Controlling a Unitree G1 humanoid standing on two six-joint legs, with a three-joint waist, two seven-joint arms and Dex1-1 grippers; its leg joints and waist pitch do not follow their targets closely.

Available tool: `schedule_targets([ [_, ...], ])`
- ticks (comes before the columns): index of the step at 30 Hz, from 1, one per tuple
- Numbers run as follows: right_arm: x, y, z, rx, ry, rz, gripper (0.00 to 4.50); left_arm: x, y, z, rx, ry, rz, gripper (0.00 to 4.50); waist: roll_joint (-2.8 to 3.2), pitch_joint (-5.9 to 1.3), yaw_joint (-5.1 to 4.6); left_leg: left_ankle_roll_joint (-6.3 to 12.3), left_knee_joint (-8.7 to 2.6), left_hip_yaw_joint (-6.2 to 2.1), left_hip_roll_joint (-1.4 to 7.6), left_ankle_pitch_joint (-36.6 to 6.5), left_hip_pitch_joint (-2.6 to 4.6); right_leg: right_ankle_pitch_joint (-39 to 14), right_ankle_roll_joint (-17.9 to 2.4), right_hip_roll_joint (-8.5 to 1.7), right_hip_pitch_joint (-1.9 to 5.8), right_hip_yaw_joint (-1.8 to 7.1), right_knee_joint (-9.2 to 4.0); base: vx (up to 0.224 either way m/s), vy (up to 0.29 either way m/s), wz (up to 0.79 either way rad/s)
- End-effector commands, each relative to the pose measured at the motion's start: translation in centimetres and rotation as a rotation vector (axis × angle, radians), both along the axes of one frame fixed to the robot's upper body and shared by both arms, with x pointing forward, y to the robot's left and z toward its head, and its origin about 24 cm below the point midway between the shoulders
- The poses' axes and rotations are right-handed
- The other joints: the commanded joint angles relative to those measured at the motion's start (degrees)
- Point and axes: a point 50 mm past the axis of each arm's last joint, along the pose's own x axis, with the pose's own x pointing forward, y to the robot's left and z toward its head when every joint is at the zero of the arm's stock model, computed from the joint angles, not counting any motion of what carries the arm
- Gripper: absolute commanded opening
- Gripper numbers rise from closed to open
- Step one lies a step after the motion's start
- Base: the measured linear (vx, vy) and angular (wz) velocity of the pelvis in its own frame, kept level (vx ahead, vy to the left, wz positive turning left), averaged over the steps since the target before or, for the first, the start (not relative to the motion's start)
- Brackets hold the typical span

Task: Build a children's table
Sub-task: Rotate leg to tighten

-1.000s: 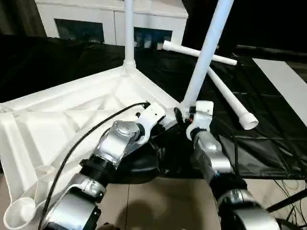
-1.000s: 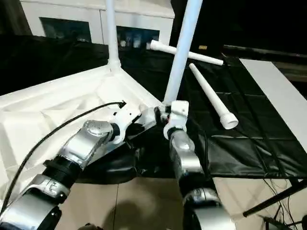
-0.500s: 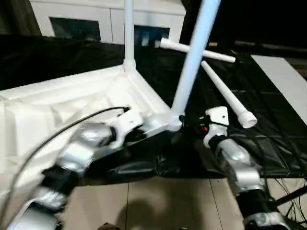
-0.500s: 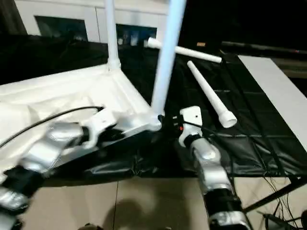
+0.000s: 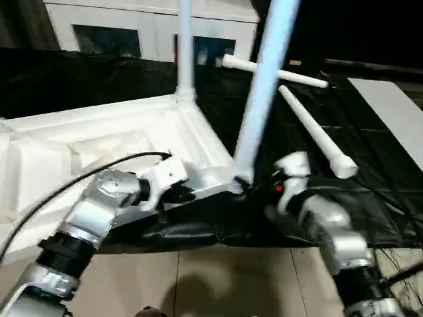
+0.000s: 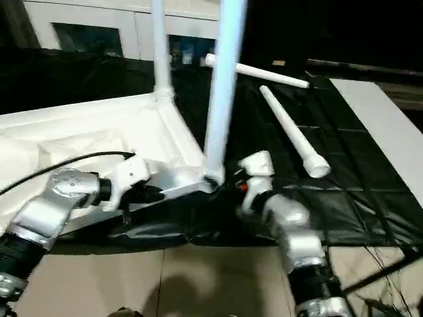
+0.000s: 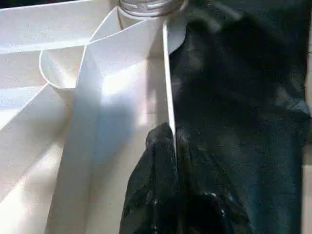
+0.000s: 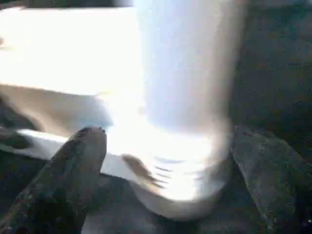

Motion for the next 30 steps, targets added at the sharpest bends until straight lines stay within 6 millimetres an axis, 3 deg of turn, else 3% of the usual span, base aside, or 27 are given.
schedule_targets([
  [1,-0.2,-0.2,0.5,0.004,-0.008,0.026,4.3,-0.3,-1.3,0.1,0.005,-0.001,-0.075,0.0,0.55,-3.34,-0.32,-0.61,-4.5,-0.14,1.42,-18.62,1.45,-15.26,-10.12,-2.34,1.92,2.29,-4.31,0.0,0.0,0.0],
  [5,0.0,-0.3,0.4,-0.013,-0.007,0.021,4.3,-0.4,-1.6,0.1,0.001,0.006,-0.098,0.0,0.92,-3.47,-0.02,-1.15,-4.44,-0.12,1.3,-18.78,1.55,-14.74,-9.84,-2.41,1.89,2.33,-4.32,0.0,0.0,0.0],
  [13,0.8,0.3,0.5,-0.031,-0.002,0.034,4.3,-0.8,-2.1,0.3,-0.007,0.014,-0.133,0.0,0.79,-3.57,-0.01,-1.26,-4.42,-0.15,1.34,-17.88,1.55,-13.56,-10.48,-2.37,1.97,2.24,-4.05,0.0,0.0,0.0],
  [14,0.9,0.3,0.5,-0.034,0.002,0.039,4.3,-0.8,-2.0,0.4,-0.006,0.015,-0.134,0.0,0.31,-3.51,0.05,-1.04,-4.36,0.0,1.29,-17.72,1.53,-13.66,-10.38,-2.36,1.98,2.27,-4.19,0.0,0.0,0.0],
  [15,1.0,0.3,0.5,-0.037,0.005,0.042,4.3,-0.8,-2.0,0.4,-0.006,0.016,-0.134,0.0,0.55,-3.53,0.21,-0.93,-4.36,-0.06,1.33,-17.38,1.56,-13.67,-10.4,-2.46,2.02,2.3,-4.07,0.0,0.0,0.0],
  [16,1.0,0.3,0.5,-0.039,0.006,0.044,4.07,-0.8,-2.0,0.4,-0.005,0.016,-0.134,0.0,0.49,-3.51,0.24,-0.94,-4.37,-0.04,1.31,-17.23,1.5,-13.75,-10.28,-2.47,2.05,2.29,-4.09,0.0,0.0,0.0],
  [20,1.3,-0.2,0.5,-0.058,0.01,0.037,3.92,-0.8,-1.7,0.4,0.004,0.014,-0.126,0.0,0.45,-3.51,0.15,-1.06,-4.38,-0.07,1.26,-17.12,1.44,-14.14,-10.24,-2.43,2.1,2.22,-4.06,0.0,0.0,0.0],
  [21,1.3,-0.3,0.5,-0.059,0.011,0.037,3.64,-0.8,-1.7,0.3,0.004,0.014,-0.126,0.0,0.44,-3.49,0.21,-1.07,-4.31,-0.01,1.26,-17.29,1.52,-14.6,-10.04,-2.46,2.05,2.27,-4.17,0.0,0.0,0.0],
  [30,1.3,-1.2,0.2,-0.095,0.017,0.032,2.92,-0.7,-1.5,0.3,0.016,0.014,-0.118,0.0,0.53,-3.59,0.19,-0.82,-4.23,-0.02,1.24,-16.52,1.46,-13.3,-10.31,-2.39,2.18,2.23,-4.03,0.0,0.0,0.0],
])
